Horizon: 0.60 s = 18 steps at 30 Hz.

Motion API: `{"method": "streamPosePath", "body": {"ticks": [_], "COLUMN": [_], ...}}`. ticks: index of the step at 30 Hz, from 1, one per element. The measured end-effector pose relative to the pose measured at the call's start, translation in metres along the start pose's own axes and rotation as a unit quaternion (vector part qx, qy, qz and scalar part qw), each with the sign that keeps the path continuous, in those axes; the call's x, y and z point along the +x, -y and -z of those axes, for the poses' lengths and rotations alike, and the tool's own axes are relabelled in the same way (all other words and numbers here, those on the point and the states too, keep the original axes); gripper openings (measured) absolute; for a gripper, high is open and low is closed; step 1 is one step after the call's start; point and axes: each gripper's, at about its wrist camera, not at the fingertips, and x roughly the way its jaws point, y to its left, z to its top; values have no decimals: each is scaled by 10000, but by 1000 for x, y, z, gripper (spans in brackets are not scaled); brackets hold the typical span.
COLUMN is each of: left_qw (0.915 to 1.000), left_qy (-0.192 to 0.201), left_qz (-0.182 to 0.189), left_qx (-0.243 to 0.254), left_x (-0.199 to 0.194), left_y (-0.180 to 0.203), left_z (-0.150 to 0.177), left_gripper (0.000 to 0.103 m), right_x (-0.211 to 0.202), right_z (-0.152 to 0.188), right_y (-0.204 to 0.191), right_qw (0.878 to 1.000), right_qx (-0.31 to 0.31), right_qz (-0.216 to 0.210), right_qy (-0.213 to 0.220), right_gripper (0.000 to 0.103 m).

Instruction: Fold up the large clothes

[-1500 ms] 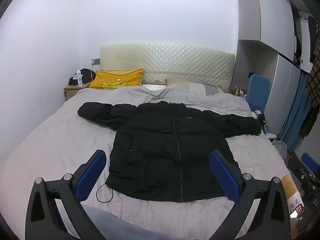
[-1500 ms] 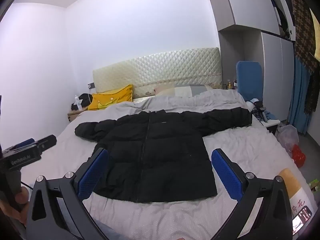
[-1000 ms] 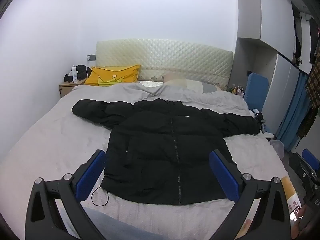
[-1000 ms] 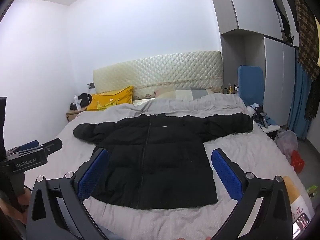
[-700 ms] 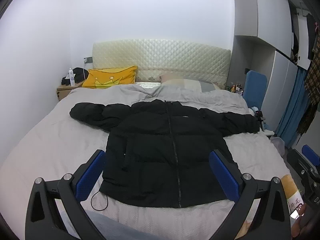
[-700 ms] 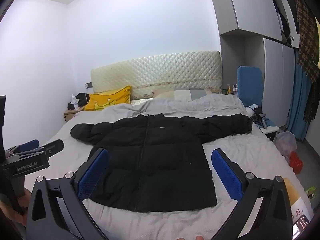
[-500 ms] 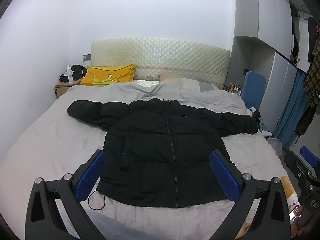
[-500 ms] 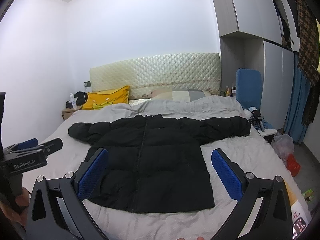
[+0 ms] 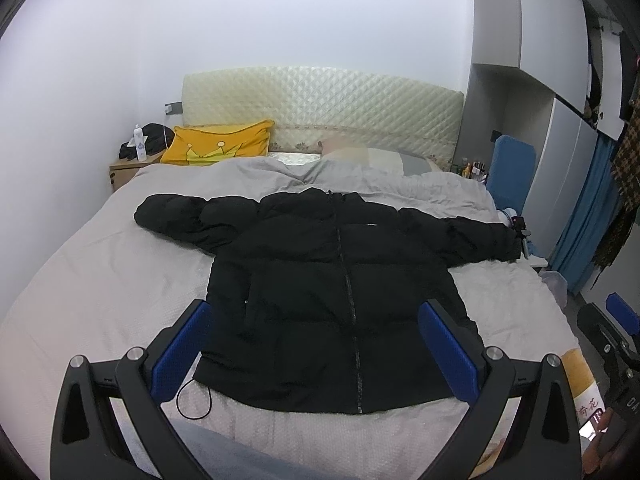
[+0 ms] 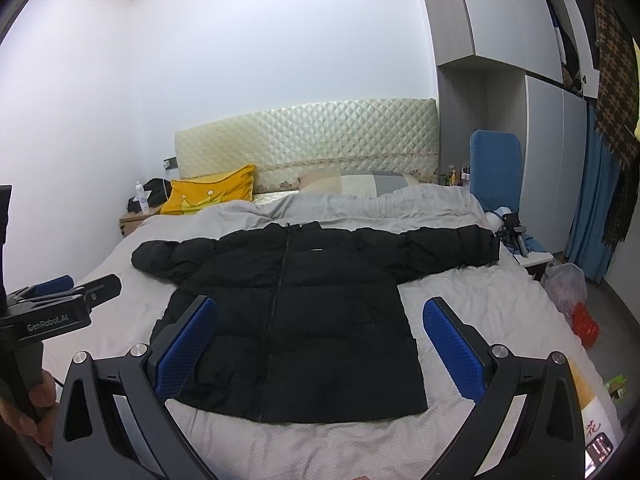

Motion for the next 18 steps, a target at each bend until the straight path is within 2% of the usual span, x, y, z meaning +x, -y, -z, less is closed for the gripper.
{"method": "streamPosePath", "body": {"ticks": [18], "left_qw": [9999], "left_qy": [-136], "left_qz": [-68], "left_qx": [-7], "left_x": [22], "left_y": [-3], "left_z": [8], "left_gripper": [103], "right_x": [17], "right_z": [6], "right_y": [7], "right_qw": [9998], "right_qx": [52], "right_qz": [-47], "right_qy": [-172], "right_gripper": [103]}}
